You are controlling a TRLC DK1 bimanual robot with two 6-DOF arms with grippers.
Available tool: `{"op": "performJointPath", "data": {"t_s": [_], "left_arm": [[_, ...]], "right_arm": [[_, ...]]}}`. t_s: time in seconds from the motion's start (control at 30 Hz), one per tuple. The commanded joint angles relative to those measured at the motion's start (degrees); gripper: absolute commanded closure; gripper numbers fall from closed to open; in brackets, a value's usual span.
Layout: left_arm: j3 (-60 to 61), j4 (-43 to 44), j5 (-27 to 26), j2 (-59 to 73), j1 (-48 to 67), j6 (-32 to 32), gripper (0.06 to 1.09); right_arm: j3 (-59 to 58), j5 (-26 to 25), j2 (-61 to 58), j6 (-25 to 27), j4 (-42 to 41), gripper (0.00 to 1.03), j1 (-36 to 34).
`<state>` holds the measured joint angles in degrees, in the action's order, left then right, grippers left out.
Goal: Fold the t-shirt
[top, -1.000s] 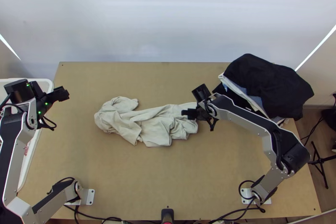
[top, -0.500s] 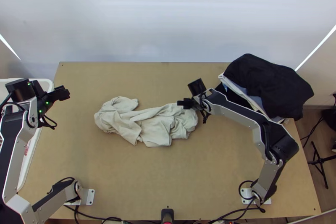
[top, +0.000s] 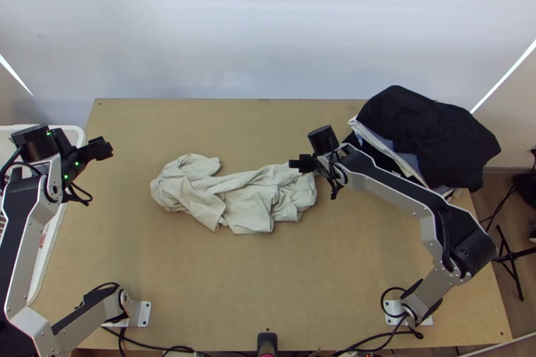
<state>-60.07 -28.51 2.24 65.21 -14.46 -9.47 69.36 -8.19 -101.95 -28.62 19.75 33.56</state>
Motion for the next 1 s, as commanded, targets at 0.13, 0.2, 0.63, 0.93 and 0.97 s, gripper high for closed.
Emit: {"op": "performJointPath", "data": {"t_s": [0.13, 0.2, 0.63, 0.93, 0.97], "left_arm": [[-0.31, 0.56, 0.04, 0.71, 0.31, -0.28, 0.1], [-0.31, 0.56, 0.13, 0.71, 0.22, -0.19, 0.1], [-0.31, 0.83, 0.13, 1.06, 0.22, -0.28, 0.1], [-0.83, 0.83, 0.13, 1.32, 0.22, -0.28, 0.1], [-1.01, 0.83, 0.04, 1.41, 0.22, -0.28, 0.1]], "right_arm": [[-1.07, 0.01, 0.61, -1.26, 1.35, 0.59, 1.07], [-0.9, 0.01, -0.35, -1.96, 2.22, 0.59, 1.16], [1.92, 0.71, -3.25, -4.34, 9.43, 0.59, 1.77], [3.15, 0.71, -2.29, -4.43, 11.01, 0.59, 2.39], [3.15, 0.71, -2.37, -4.43, 11.01, 0.59, 2.39]]}}
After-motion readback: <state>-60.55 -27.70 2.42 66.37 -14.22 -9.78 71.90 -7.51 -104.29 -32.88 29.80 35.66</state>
